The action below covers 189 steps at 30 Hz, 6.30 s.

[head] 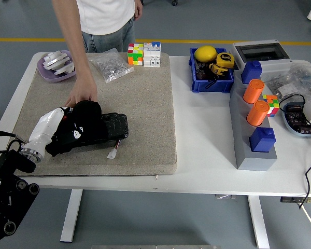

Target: Pick the rag up,wipe the panel,place it on the desk

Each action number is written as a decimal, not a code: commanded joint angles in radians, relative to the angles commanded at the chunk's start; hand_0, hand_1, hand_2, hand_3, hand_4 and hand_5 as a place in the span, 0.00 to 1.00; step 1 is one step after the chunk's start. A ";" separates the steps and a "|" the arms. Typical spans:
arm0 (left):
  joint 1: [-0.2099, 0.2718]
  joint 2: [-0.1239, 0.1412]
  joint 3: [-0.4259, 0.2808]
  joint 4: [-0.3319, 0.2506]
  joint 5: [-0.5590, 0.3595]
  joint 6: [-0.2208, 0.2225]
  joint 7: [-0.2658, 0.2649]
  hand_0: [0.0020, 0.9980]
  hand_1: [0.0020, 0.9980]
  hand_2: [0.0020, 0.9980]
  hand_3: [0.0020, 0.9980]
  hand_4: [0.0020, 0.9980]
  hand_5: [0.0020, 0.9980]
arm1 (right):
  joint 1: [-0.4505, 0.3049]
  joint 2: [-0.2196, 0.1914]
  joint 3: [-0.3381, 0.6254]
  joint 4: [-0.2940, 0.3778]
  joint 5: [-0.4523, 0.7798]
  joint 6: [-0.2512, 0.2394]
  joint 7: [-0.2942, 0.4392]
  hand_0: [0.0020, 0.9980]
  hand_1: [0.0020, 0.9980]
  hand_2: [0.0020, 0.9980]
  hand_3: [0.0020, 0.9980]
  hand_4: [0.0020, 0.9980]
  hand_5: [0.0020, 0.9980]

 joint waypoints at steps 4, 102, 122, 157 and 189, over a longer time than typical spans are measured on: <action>0.026 0.010 -0.039 -0.003 0.004 0.001 -0.002 0.26 0.31 0.55 0.52 0.54 0.00 | -0.002 0.000 -0.009 0.000 0.010 0.000 0.000 0.81 0.67 0.68 0.59 0.98 0.45; -0.020 0.061 0.054 -0.026 0.022 -0.017 0.021 0.26 0.32 0.55 0.52 0.57 0.00 | -0.005 0.000 -0.046 0.000 0.046 0.010 -0.003 0.81 0.67 0.68 0.60 0.98 0.46; 0.070 0.087 -0.117 -0.031 0.047 -0.013 0.018 0.27 0.34 0.55 0.53 0.57 0.00 | -0.010 -0.001 -0.065 0.000 0.066 0.006 -0.004 0.81 0.67 0.68 0.60 0.98 0.45; -0.068 0.109 -0.145 0.326 -0.087 0.027 -0.116 0.77 0.87 0.84 0.87 0.96 0.34 | -0.008 -0.001 -0.099 0.000 0.080 0.004 -0.011 0.82 0.67 0.68 0.60 0.98 0.45; -0.031 0.108 -0.223 0.174 -0.299 0.050 -0.199 0.79 0.86 0.81 0.75 1.00 0.73 | -0.009 0.003 -0.071 0.000 0.057 0.003 -0.013 0.82 0.67 0.68 0.60 0.98 0.45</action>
